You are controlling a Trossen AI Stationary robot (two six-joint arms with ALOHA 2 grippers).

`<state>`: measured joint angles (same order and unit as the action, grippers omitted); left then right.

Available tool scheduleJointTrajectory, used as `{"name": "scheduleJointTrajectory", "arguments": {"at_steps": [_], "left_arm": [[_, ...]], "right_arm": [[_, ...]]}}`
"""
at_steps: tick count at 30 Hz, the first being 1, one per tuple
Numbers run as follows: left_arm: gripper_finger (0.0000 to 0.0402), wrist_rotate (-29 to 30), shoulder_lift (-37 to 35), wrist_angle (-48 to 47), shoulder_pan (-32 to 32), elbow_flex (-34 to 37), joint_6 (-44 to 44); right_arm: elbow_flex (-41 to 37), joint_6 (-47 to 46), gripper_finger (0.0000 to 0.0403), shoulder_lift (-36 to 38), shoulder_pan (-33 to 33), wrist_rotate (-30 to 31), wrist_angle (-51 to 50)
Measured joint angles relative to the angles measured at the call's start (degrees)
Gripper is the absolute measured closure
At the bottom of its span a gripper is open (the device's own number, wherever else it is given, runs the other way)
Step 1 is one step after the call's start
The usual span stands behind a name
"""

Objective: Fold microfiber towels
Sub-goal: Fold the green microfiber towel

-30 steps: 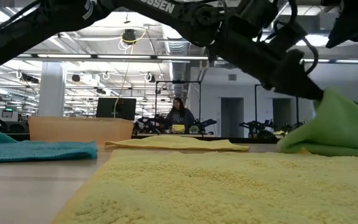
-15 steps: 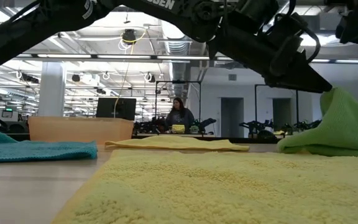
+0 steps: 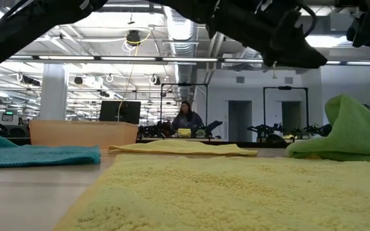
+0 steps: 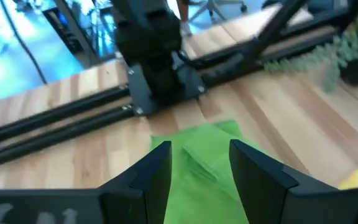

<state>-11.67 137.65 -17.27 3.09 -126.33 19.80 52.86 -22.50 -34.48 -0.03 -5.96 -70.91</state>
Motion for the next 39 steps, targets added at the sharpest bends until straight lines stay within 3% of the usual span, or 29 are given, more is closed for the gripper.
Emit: {"name": "scheduleJointTrajectory", "arguments": {"at_steps": [8, 16, 23, 26, 30, 34, 39], "left_arm": [[0.0246, 4.95, -4.19, -13.11, 1.57, -0.01, -2.69], [0.0246, 5.5, -8.07, -25.31, 4.82, 0.03, -5.91], [0.0246, 5.5, -12.12, -31.73, 6.54, 0.08, -7.55], [0.0246, 5.49, -13.74, -34.04, 6.78, 0.03, -9.05], [0.0246, 4.7, -14.48, -38.04, 6.76, 0.06, -14.83], [0.0246, 0.07, -13.96, -38.16, 6.78, 3.75, -24.82], [0.0246, -5.08, -11.71, -26.56, 6.78, 11.46, -38.97]], "right_arm": [[-0.02, 0.36, 0.0237, -0.84, 0.0, -0.1, 2.0], [-0.02, 4.8, 0.0237, -8.09, 0.0, -0.85, 7.04], [-0.04, -0.64, 0.0237, -18.57, -3.45, -11.25, 7.38], [-0.07, -1.83, 0.0237, -22.93, -4.39, -11.84, 7.35], [-0.07, 0.09, 0.0237, -26.96, -4.65, -11.31, 7.51], [-0.07, 0.47, 0.0237, -27.01, -4.08, -9.43, 7.54], [-0.02, -0.86, 0.0237, -23.87, -4.12, -8.87, 7.39]]}}
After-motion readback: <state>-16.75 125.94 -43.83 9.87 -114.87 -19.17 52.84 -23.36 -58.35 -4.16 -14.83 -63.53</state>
